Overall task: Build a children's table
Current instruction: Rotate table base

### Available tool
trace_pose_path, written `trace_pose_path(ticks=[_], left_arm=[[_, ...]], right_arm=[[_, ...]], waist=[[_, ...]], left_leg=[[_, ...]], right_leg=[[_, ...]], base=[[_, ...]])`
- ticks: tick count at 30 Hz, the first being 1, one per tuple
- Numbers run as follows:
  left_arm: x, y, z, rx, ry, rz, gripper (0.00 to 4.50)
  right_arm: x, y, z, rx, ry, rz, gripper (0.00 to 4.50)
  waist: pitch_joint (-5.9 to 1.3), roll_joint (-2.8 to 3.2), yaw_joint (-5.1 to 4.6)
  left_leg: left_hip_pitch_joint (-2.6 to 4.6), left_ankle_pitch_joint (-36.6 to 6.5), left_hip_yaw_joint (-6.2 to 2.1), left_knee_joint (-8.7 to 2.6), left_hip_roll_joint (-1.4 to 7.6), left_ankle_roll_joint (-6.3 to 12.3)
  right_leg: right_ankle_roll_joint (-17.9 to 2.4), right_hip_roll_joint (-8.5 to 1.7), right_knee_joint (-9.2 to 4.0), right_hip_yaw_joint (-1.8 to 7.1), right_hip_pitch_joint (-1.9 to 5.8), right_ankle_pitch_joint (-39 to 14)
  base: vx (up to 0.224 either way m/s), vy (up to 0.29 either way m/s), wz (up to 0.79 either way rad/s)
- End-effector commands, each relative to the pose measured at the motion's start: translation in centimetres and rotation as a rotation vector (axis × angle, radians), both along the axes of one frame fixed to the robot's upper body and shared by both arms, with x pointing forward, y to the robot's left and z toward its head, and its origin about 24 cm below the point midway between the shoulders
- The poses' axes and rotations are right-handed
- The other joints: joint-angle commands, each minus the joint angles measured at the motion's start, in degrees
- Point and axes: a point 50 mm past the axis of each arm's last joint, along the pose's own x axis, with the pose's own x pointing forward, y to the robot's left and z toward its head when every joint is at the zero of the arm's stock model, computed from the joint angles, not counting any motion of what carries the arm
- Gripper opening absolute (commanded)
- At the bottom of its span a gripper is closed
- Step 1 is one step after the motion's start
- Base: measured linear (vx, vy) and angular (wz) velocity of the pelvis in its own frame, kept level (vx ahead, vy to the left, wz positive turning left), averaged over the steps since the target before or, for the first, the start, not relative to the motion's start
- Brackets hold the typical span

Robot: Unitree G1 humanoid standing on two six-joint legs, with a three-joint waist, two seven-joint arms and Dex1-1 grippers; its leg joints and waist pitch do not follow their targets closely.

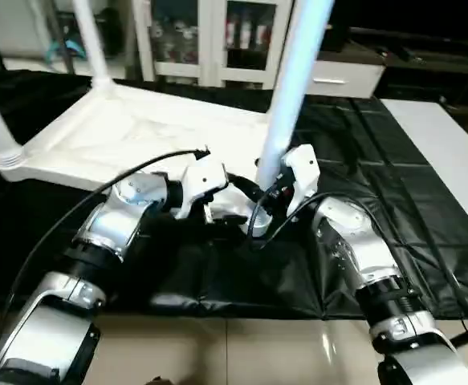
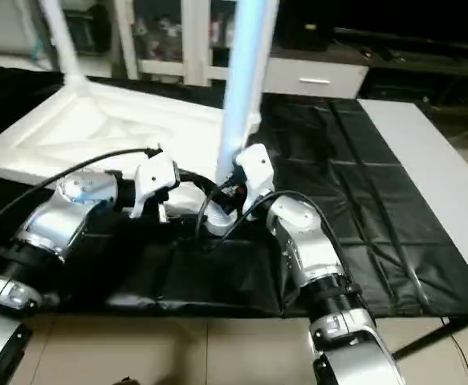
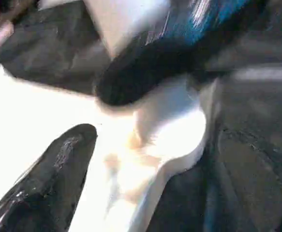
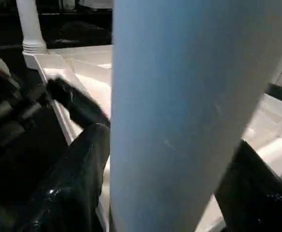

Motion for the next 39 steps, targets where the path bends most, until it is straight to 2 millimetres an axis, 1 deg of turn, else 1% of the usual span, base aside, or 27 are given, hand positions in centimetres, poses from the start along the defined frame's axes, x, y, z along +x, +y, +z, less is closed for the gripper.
trace_pose_path(ticks=[1, 2, 3, 4, 5, 6, 7, 8, 10, 11, 12, 15, 16, 18, 19, 20, 23, 24, 26, 28, 30, 33, 35, 36, 37, 38, 39], left_arm=[[0.5, -0.1, -0.4, 0.107, -0.023, -0.005, 4.46], [0.5, 0.0, -0.6, 0.129, -0.022, -0.009, 4.46], [0.5, 0.1, -0.9, 0.140, -0.002, -0.014, 4.46], [0.6, 0.3, -1.2, 0.154, 0.018, -0.012, 4.46], [0.7, 0.4, -1.4, 0.163, 0.030, -0.011, 4.46], [0.7, 0.4, -1.4, 0.163, 0.030, -0.011, 4.46], [1.0, 0.5, -1.6, 0.200, 0.014, 0.001, 4.46], [1.1, 0.6, -1.6, 0.211, 0.005, 0.010, 4.46], [1.2, 0.6, -1.7, 0.230, 0.002, 0.009, 4.46], [1.3, 0.7, -1.9, 0.268, -0.003, 0.005, 4.46], [1.3, 0.7, -2.0, 0.286, -0.005, 0.001, 4.46], [1.3, 1.0, -2.3, 0.383, 0.002, -0.031, 4.46], [1.3, 1.1, -2.4, 0.407, 0.009, -0.044, 4.46], [1.4, 1.2, -2.3, 0.447, 0.035, -0.061, 4.46], [1.4, 1.3, -2.0, 0.471, 0.067, -0.087, 4.46], [1.4, 1.4, -1.8, 0.484, 0.113, -0.105, 4.46], [1.4, 1.5, -1.4, 0.508, 0.161, -0.130, 4.46], [1.3, 1.9, -1.2, 0.560, 0.221, -0.154, 4.46], [1.2, 2.3, -1.2, 0.598, 0.257, -0.166, 4.46], [1.1, 2.8, -1.1, 0.649, 0.298, -0.178, 4.46], [1.1, 3.0, -0.9, 0.649, 0.314, -0.180, 4.46], [1.0, 3.3, -0.1, 0.595, 0.371, -0.192, 4.46], [1.0, 3.3, 0.0, 0.582, 0.383, -0.197, 4.46], [0.9, 3.4, 0.1, 0.575, 0.394, -0.202, 4.46], [0.7, 3.8, 0.0, 0.576, 0.408, -0.205, 4.46], [0.5, 4.1, 0.0, 0.576, 0.415, -0.209, 4.46], [0.3, 4.3, -0.1, 0.572, 0.420, -0.211, 4.46]], right_arm=[[-0.1, -0.5, 0.3, 0.005, -0.013, -0.014, 3.15], [-0.1, -0.5, 0.3, 0.006, -0.012, -0.014, 3.15], [-0.1, -0.5, 0.3, 0.006, -0.014, -0.014, 3.15], [-0.1, -0.5, 0.4, 0.008, -0.015, -0.015, 3.15], [-0.1, -0.5, 0.4, 0.010, -0.016, -0.016, 3.15], [-0.1, -0.5, 0.4, 0.010, -0.016, -0.016, 3.15], [-0.1, -0.5, 0.5, 0.011, -0.019, -0.016, 3.15], [-0.1, -0.5, 0.5, 0.012, -0.020, -0.016, 3.15], [-0.2, -0.5, 0.5, 0.012, -0.021, -0.013, 3.15], [-0.2, -0.4, 0.5, 0.012, -0.022, -0.010, 3.15], [-0.2, -0.4, 0.5, 0.012, -0.022, -0.008, 3.15], [-0.2, -0.4, 0.6, 0.010, -0.023, 0.003, 3.15], [-0.2, -0.3, 0.6, 0.009, -0.024, 0.007, 3.15], [-0.2, -0.4, 0.7, 0.006, -0.026, 0.011, 3.15], [-0.1, -0.5, 0.8, 0.005, -0.027, 0.012, 3.15], [0.0, -0.6, 0.9, 0.003, -0.029, 0.013, 3.15], [0.0, -0.6, 0.9, 0.000, -0.032, 0.013, 3.15], [0.1, -0.7, 1.0, -0.002, -0.033, 0.014, 3.15], [0.1, -0.6, 1.0, -0.003, -0.033, 0.016, 3.15], [0.1, -0.6, 1.0, -0.005, -0.034, 0.024, 3.15], [0.1, -0.7, 1.0, -0.007, -0.034, 0.023, 3.15], [0.3, -0.8, 1.0, -0.010, -0.033, 0.012, 3.15], [0.3, -0.8, 1.0, -0.009, -0.033, 0.011, 3.15], [0.3, -0.8, 1.0, -0.009, -0.032, 0.011, 3.15], [0.4, -0.7, 1.0, -0.009, -0.031, 0.013, 3.15], [0.4, -0.7, 1.0, -0.009, -0.030, 0.016, 3.15], [0.4, -0.5, 1.0, -0.009, -0.030, 0.020, 3.15]], waist=[[-4.41, 1.13, 0.18], [-4.32, 1.49, 0.14], [-4.45, 1.57, 0.21], [-4.48, 1.53, 0.22], [-4.44, 1.77, 0.25], [-4.43, 1.70, 0.25], [-4.41, 1.70, 0.28], [-4.41, 1.87, 0.27], [-4.43, 1.83, 0.34], [-4.33, 1.90, 0.35], [-4.33, 1.76, 0.37], [-4.33, 1.89, 0.57], [-4.32, 1.86, 0.68], [-4.26, 1.72, 0.73], [-4.30, 1.77, 0.81], [-4.25, 1.69, 0.78], [-4.30, 1.73, 0.87], [-4.29, 1.64, 0.86], [-4.29, 1.64, 0.82], [-4.30, 1.86, 0.83], [-4.29, 1.74, 0.76], [-4.30, 1.76, 0.56], [-4.23, 1.52, 0.42], [-4.22, 1.70, 0.34], [-4.20, 1.33, 0.26], [-4.16, 1.42, 0.23], [-4.11, 1.49, 0.17]], left_leg=[[0.52, -11.8, 0.25, -3.42, 0.41, 0.26], [0.45, -12.0, 0.20, -3.44, 0.42, 0.24], [0.55, -12.0, 0.19, -3.38, 0.46, 0.08], [0.50, -11.8, 0.18, -3.33, 0.49, 0.07], [0.52, -11.8, 0.17, -3.33, 0.48, 0.10], [0.49, -11.9, 0.18, -3.29, 0.43, 0.20], [0.45, -12.0, 0.16, -3.28, 0.44, 0.34], [0.51, -12.4, 0.14, -3.30, 0.47, 0.43], [0.49, -12.3, 0.07, -3.28, 0.54, 0.40], [0.48, -12.8, 0.08, -3.33, 0.54, 0.46], [0.47, -12.9, 0.06, -3.34, 0.56, 0.49], [0.51, -13.2, 0.00, -3.39, 0.66, 0.28], [0.60, -13.5, 0.01, -3.39, 0.68, 0.17], [0.51, -13.5, 0.03, -3.39, 0.62, 0.18], [0.45, -13.2, -0.01, -3.39, 0.57, 0.14], [0.45, -13.1, 0.01, -3.41, 0.54, 0.19], [0.54, -12.5, 0.09, -3.31, 0.58, 0.41], [0.44, -12.4, 0.05, -3.32, 0.58, 0.52], [0.51, -12.1, 0.11, -3.31, 0.53, 0.79], [0.50, -12.5, 0.05, -3.30, 0.62, 0.94], [0.47, -12.3, 0.08, -3.29, 0.58, 1.08], [0.45, -12.4, 0.06, -3.32, 0.58, 1.23], [0.36, -12.7, 0.08, -3.35, 0.56, 1.33], [0.41, -13.0, 0.03, -3.40, 0.66, 1.39], [0.42, -13.1, 0.10, -3.42, 0.70, 1.46], [0.24, -13.0, -0.01, -3.50, 0.75, 1.49], [0.26, -13.1, 0.03, -3.54, 0.74, 1.47]], right_leg=[[-12.5, -2.09, -3.12, 2.09, 3.20, -3.8], [-12.8, -2.10, -3.19, 2.09, 3.16, -3.2], [-13.5, -2.17, -3.02, 2.05, 3.23, -2.3], [-13.9, -2.22, -2.86, 2.06, 3.28, -1.6], [-14.4, -2.14, -2.85, 2.01, 3.20, -0.9], [-14.6, -2.13, -2.84, 1.99, 3.22, -0.7], [-14.9, -2.18, -2.83, 1.99, 3.32, -0.5], [-14.8, -2.22, -2.93, 1.99, 3.34, -0.7], [-15.0, -2.35, -2.80, 1.99, 3.42, -0.4], [-15.0, -2.32, -2.93, 1.97, 3.34, -1.0], [-15.0, -2.36, -2.99, 1.97, 3.40, -1.2], [-15.0, -2.53, -2.94, 2.00, 3.40, -1.5], [-15.1, -2.55, -2.99, 2.00, 3.32, -1.8], [-15.1, -2.54, -3.00, 2.02, 3.39, -1.9], [-15.2, -2.62, -2.94, 2.03, 3.48, -1.9], [-15.3, -2.61, -3.02, 2.03, 3.45, -1.9], [-16.1, -2.63, -2.87, 2.05, 3.43, -0.8], [-16.3, -2.65, -2.78, 2.02, 3.53, -0.4], [-16.5, -2.63, -2.84, 2.02, 3.47, -0.1], [-17.0, -2.73, -2.78, 2.01, 3.56, 0.1], [-17.1, -2.68, -2.80, 2.00, 3.61, 0.5], [-17.7, -2.70, -2.74, 1.97, 3.64, 0.7], [-17.9, -2.76, -2.76, 1.96, 3.72, 0.1], [-18.0, -2.77, -2.80, 1.95, 3.63, -0.5], [-17.9, -2.74, -2.86, 1.96, 3.59, -0.7], [-17.9, -2.84, -2.71, 1.95, 3.73, -1.0], [-17.7, -2.80, -2.85, 1.94, 3.65, -1.5]], base=[[0.000, 0.000, 0.00], [0.000, 0.000, 0.00], [0.000, 0.000, 0.00], [0.000, 0.000, 0.00], [0.000, 0.000, 0.00], [0.000, 0.000, 0.00], [0.000, 0.000, 0.00], [0.000, 0.000, 0.00], [0.000, 0.000, 0.00], [0.000, 0.000, 0.00], [0.000, 0.000, 0.00], [0.000, 0.000, 0.00], [0.000, 0.000, 0.00], [0.000, 0.000, 0.00], [0.000, 0.000, 0.00], [0.000, 0.000, 0.00], [0.000, 0.000, 0.00], [0.000, 0.000, 0.00], [0.000, 0.000, 0.00], [0.000, 0.000, 0.00], [0.000, 0.000, 0.00], [0.000, 0.000, 0.00], [0.000, 0.000, 0.00], [0.000, 0.000, 0.00], [0.000, 0.000, 0.00], [0.000, 0.000, 0.00], [0.000, 0.000, 0.00]])
